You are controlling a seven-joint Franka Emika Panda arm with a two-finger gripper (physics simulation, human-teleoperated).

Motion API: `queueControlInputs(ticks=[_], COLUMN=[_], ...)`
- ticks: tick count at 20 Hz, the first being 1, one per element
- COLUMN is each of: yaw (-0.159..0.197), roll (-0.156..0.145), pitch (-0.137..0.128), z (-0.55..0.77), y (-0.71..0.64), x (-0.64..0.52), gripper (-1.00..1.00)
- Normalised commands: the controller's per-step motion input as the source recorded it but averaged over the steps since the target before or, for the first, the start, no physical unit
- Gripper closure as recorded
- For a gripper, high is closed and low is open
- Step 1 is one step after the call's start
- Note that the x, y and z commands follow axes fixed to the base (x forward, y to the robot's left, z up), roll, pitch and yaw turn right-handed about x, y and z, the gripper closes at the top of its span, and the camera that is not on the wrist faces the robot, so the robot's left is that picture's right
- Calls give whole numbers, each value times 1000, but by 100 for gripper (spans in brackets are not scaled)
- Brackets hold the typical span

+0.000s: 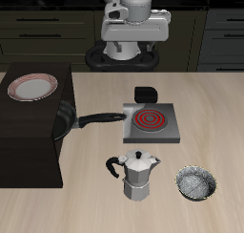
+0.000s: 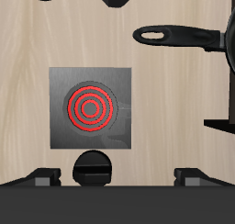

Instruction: Place the moka pot on the stove

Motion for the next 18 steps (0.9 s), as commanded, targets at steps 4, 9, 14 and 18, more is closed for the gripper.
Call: queueControlInputs(ticks=[4,9,14,18], yaw=[-34,-52,-22,-23], roll=[-26,-29,-33,-13], pitch=[2,29,-13,-8], z=[51,21,145,117], y=[34,-44,-3,50], x=[372,537,396,314], gripper=[-100,-100,-100,-100])
